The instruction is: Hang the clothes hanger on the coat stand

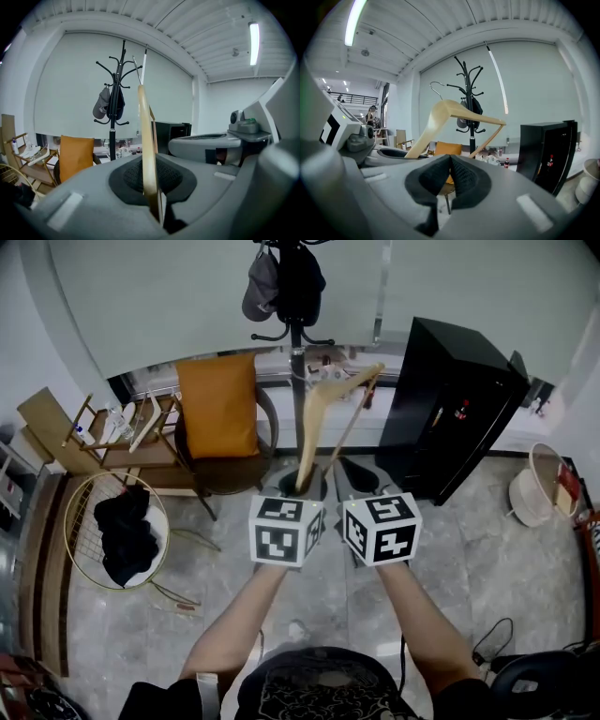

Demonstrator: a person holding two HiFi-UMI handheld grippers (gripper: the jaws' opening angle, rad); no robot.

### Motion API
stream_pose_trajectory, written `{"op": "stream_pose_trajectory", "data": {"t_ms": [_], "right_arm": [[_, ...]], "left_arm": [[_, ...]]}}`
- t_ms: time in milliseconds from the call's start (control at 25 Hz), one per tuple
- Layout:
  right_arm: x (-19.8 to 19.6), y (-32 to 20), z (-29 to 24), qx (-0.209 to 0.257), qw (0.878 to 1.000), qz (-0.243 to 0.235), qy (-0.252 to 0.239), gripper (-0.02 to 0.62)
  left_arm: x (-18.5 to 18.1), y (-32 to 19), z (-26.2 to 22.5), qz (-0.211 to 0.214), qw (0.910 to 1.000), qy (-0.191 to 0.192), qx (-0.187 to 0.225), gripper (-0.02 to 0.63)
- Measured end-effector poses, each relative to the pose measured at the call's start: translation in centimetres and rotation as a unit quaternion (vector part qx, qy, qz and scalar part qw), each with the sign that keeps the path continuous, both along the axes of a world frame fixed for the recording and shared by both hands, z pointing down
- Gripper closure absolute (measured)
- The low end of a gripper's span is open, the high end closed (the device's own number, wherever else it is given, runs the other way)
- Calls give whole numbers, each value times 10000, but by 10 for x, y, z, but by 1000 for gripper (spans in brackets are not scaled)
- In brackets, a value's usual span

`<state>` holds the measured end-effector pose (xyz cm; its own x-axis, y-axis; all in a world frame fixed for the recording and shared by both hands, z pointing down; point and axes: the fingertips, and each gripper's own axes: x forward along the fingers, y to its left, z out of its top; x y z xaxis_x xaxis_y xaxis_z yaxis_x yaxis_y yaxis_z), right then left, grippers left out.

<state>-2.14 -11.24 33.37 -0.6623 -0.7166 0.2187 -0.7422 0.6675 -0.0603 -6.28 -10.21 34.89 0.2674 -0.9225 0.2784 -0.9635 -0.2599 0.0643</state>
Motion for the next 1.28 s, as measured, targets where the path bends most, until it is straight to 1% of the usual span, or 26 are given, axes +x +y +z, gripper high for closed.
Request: {"op": "stream_pose_trajectory", "data": {"t_ms": [320,640,800,1040,1280], "right_arm": [[-36,-5,7,7,9996,276,106,594],[-50,-14,18,-15,9990,388,205,594],[-52,-25,22,-52,9990,391,195,594],[-58,-54,23,-14,9995,308,112,594],[-50,-101,22,-21,9997,246,7,594]], "left_arm": [[-35,-10,9,281,9995,110,3,588],[-47,-20,19,409,9989,209,7,588],[-50,-30,24,417,9990,171,-42,588],[-56,-56,29,340,9994,70,-75,588],[-48,-100,29,293,9995,-39,-103,588]]}}
